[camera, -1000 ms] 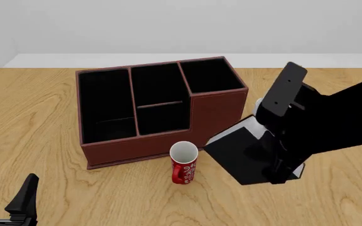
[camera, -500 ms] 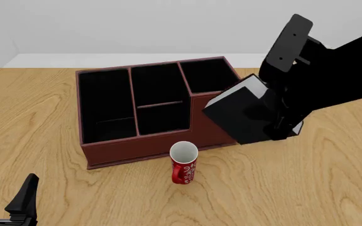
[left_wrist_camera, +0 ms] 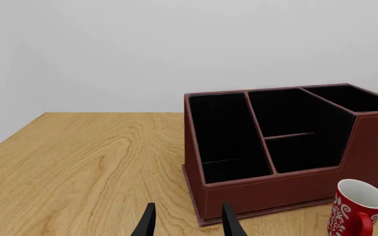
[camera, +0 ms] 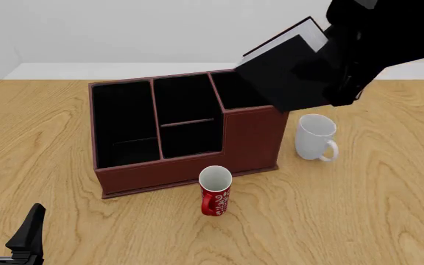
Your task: Pick up the book and place it in the right compartment of the caddy.
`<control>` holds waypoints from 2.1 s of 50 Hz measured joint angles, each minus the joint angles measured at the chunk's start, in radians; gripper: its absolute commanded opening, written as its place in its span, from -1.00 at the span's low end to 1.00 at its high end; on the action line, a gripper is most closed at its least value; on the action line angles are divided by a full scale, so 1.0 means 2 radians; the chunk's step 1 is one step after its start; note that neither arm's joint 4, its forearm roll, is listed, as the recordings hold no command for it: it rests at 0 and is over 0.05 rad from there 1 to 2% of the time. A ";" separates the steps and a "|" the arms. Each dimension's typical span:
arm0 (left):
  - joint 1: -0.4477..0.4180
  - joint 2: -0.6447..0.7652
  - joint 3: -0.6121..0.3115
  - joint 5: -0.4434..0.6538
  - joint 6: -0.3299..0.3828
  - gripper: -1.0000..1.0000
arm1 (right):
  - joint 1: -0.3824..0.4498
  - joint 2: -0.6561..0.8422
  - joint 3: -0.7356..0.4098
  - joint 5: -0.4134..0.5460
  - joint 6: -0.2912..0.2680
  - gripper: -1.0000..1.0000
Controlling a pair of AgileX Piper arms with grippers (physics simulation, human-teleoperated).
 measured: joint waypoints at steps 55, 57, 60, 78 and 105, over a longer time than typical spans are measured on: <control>0.000 0.000 0.000 0.000 0.000 1.00 | -0.046 0.156 -0.181 0.000 -0.006 -1.00; 0.000 0.000 0.000 0.000 0.000 1.00 | -0.049 0.160 -0.183 0.000 -0.003 -1.00; 0.000 0.000 0.000 0.000 0.000 1.00 | -0.053 0.167 -0.187 0.000 0.001 -1.00; 0.000 0.000 0.000 0.000 0.000 1.00 | -0.063 0.203 -0.201 0.000 0.022 -1.00; 0.000 0.000 0.000 0.000 0.000 1.00 | -0.075 0.247 -0.187 0.000 0.035 -1.00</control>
